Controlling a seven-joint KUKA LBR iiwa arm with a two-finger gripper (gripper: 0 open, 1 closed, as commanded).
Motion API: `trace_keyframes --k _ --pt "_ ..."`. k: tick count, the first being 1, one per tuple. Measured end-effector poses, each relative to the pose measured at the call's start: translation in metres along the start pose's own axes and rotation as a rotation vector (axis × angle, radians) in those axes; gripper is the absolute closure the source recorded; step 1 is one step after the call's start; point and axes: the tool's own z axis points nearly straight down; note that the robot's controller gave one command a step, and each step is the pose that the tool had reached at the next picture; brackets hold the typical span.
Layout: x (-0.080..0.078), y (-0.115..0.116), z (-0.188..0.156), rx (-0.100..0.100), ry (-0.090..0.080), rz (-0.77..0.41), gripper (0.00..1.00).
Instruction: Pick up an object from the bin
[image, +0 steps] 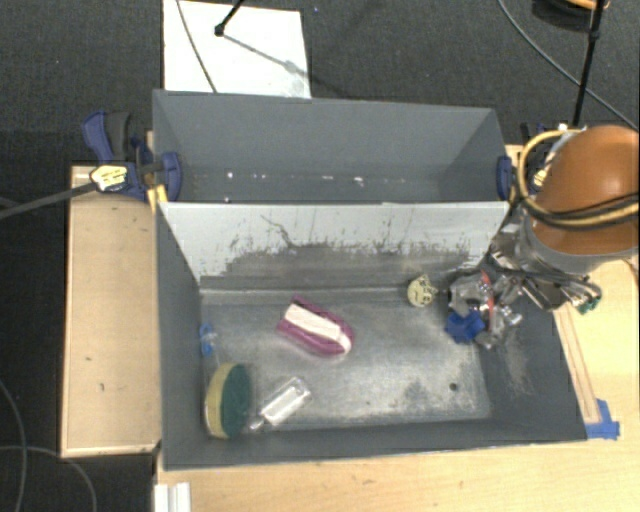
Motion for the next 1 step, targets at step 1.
trace_keyframes --k 1 --pt "0.0332 0.0138 -0.0635 -0.001 0.003 -0.127 1.0"
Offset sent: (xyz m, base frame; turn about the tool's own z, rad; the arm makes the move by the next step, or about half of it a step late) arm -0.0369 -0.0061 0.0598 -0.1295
